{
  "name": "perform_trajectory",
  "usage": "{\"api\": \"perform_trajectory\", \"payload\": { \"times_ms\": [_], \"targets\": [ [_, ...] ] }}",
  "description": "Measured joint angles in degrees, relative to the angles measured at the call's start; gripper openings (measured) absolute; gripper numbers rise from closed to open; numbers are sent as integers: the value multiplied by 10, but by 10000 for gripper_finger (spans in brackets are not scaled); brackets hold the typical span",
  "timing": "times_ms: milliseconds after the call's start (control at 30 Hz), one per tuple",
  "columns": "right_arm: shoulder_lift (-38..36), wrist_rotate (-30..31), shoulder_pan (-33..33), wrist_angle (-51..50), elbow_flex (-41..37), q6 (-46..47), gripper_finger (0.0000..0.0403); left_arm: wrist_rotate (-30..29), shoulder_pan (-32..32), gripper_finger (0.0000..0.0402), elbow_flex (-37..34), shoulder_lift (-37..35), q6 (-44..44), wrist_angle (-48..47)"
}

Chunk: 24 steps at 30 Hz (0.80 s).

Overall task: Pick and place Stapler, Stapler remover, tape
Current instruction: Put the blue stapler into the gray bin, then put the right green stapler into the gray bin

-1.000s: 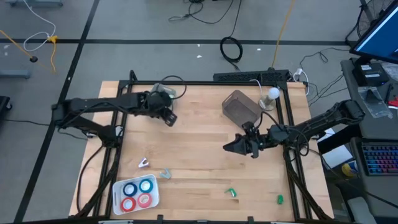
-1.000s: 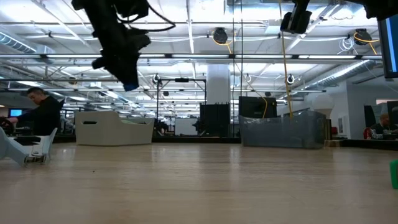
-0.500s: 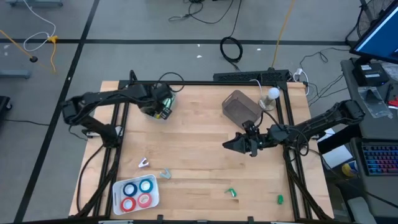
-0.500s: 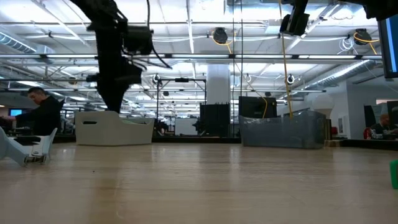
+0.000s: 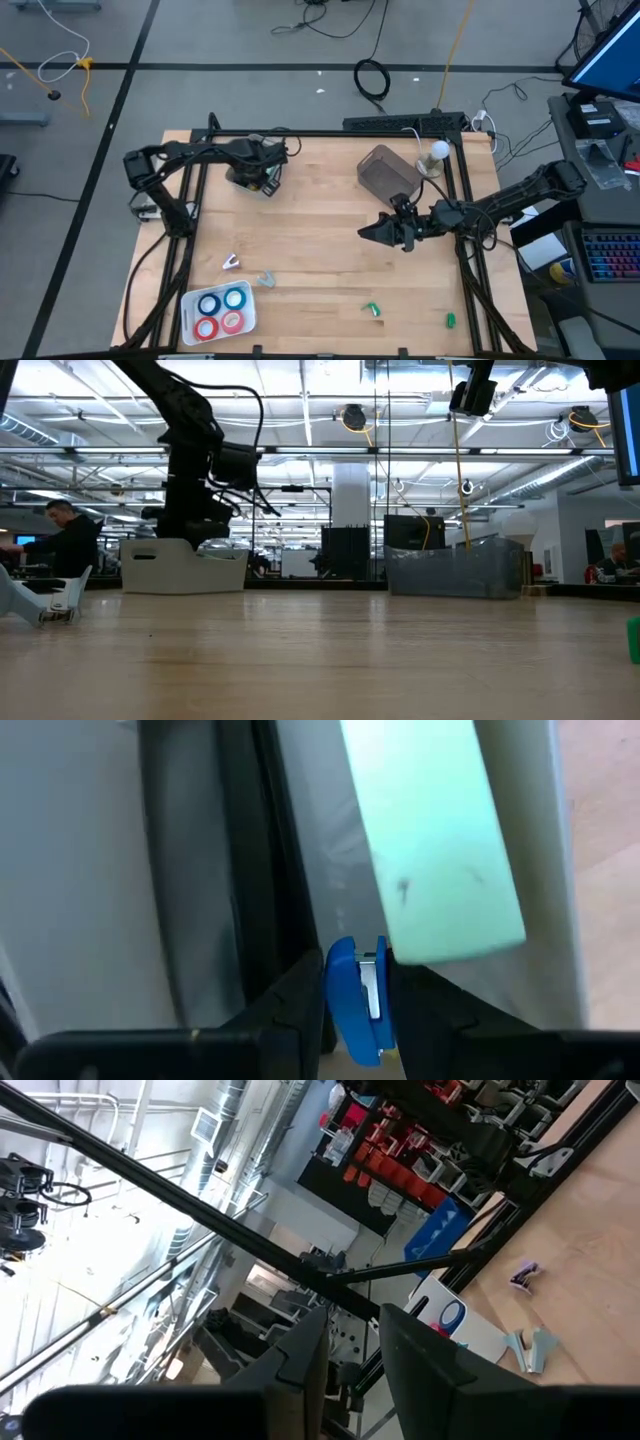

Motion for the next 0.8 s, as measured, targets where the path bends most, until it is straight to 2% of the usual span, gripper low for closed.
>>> {"api": "perform_trajectory", "payload": {
  "times_ms": [333, 667, 800],
  "targets": [
    [0, 0, 0, 0, 0, 0, 84, 0, 1, 103, 0, 13, -6, 4],
    [0, 0, 0, 0, 0, 0, 84, 25, 1, 171, 0, 12, 0, 3],
    [0, -1, 0, 0, 0, -9, 84, 36, 2, 190, 0, -12, -4, 4]
  ]
}}
